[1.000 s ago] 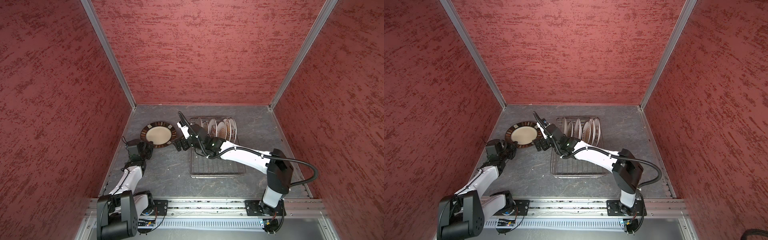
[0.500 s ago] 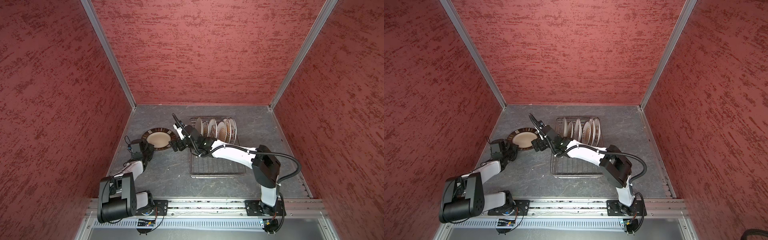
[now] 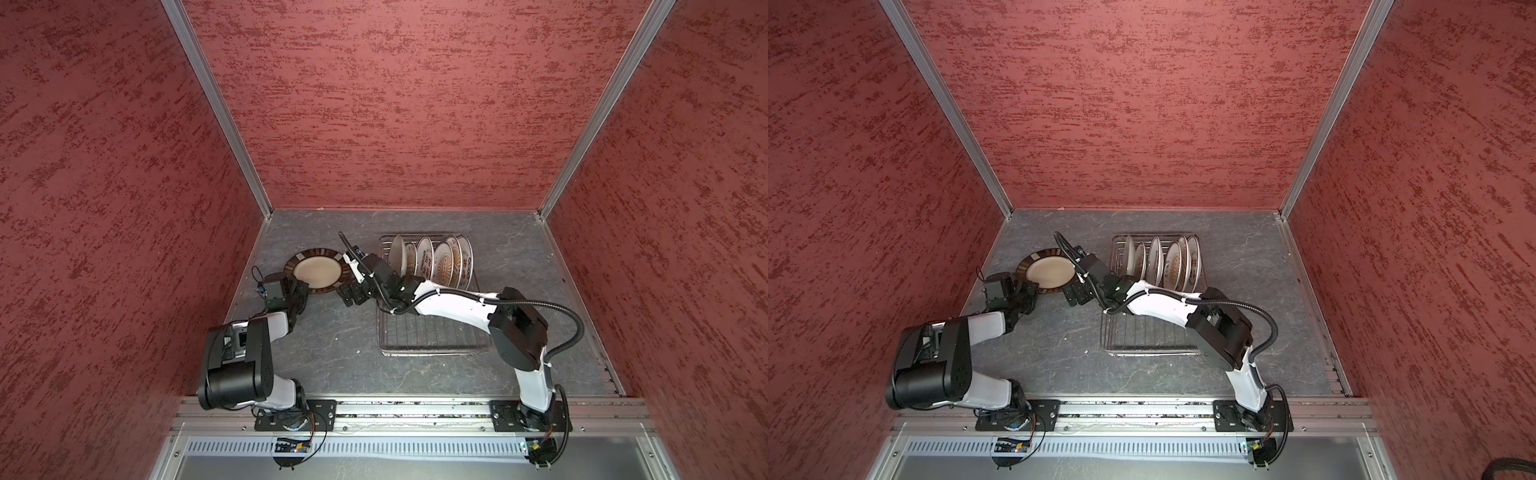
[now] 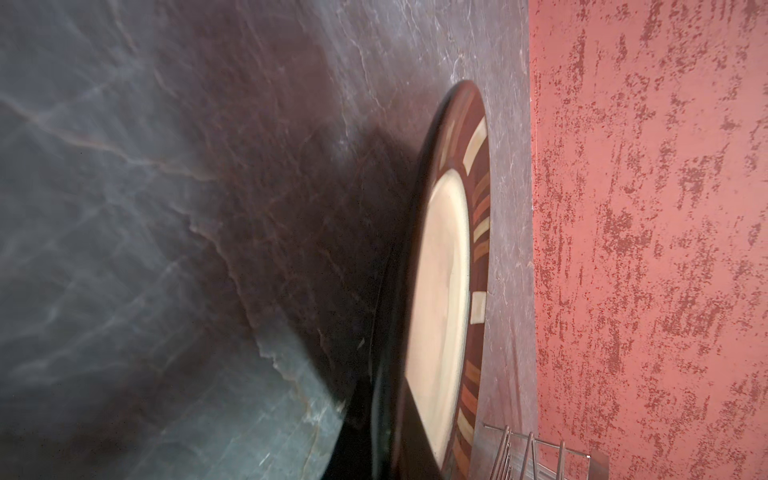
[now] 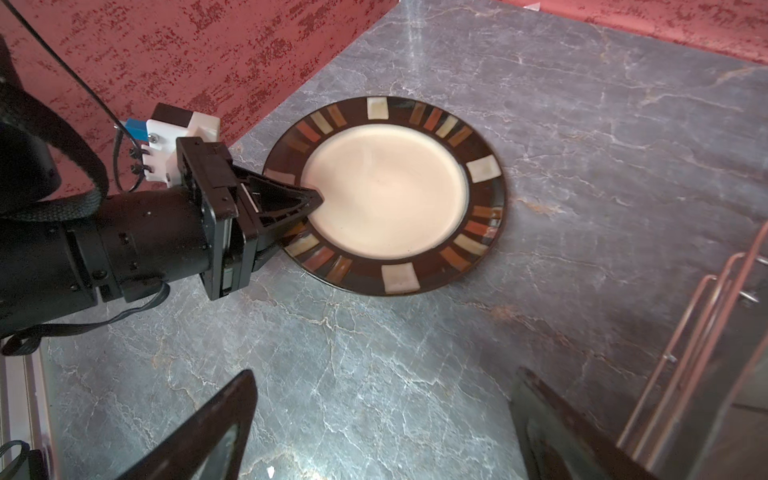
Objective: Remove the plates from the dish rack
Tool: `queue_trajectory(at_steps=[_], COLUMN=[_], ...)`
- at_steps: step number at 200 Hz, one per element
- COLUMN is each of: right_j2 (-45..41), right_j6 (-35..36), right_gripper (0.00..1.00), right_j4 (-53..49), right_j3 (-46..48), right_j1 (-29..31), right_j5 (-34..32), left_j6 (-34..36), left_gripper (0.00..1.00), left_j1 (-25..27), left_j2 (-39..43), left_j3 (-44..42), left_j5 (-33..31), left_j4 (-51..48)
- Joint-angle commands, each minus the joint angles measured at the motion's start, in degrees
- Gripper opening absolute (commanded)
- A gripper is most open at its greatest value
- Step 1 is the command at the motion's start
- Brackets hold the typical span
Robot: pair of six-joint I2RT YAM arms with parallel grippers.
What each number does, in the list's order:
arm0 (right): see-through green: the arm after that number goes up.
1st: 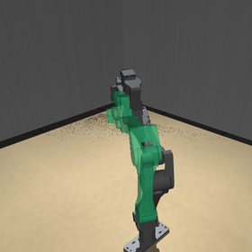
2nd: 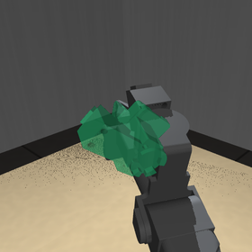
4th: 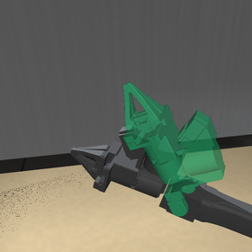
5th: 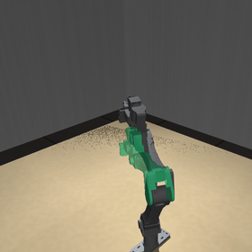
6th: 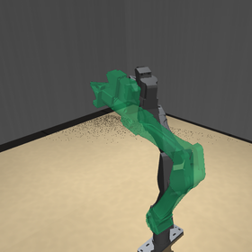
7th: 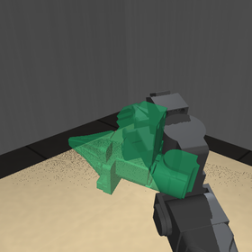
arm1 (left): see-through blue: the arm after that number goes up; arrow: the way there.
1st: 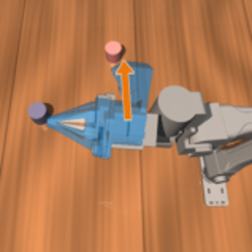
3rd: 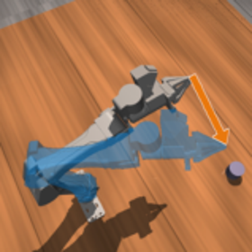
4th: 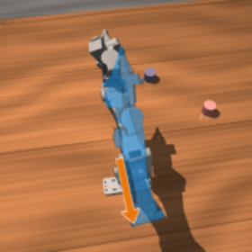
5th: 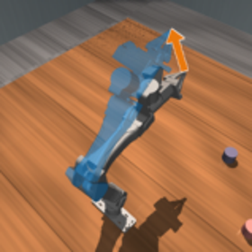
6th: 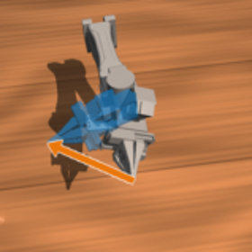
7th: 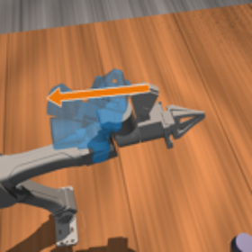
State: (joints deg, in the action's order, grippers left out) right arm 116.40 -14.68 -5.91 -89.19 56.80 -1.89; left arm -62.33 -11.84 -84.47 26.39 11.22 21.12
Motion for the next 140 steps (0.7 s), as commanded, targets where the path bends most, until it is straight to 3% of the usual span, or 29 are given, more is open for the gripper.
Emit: queue_trajectory(at_steps=[1,43,140], right_j2=[1.8,2.9,8.8], right_j6=[-0.9,-2.0,-1.6], right_gripper=[0.96,0.95,0.95], right_j4=[0.5,4.2,1.2], right_j3=[-3.1,-2.5,-9.2], right_j1=[0.2,0.2,0.2], right_j5=[1.5,0.4,-1.2], left_j6=[-0.3,0.0,1.2], left_gripper=[0.0,0.05,0.18], left_j1=[0.1,0.0,-0.3], left_j2=[-1.6,-4.7,-13.0], left_j3=[2.7,3.6,7.0], left_j5=[-0.1,-1.4,-0.3], left_j4=[5.8,5.8,9.5])
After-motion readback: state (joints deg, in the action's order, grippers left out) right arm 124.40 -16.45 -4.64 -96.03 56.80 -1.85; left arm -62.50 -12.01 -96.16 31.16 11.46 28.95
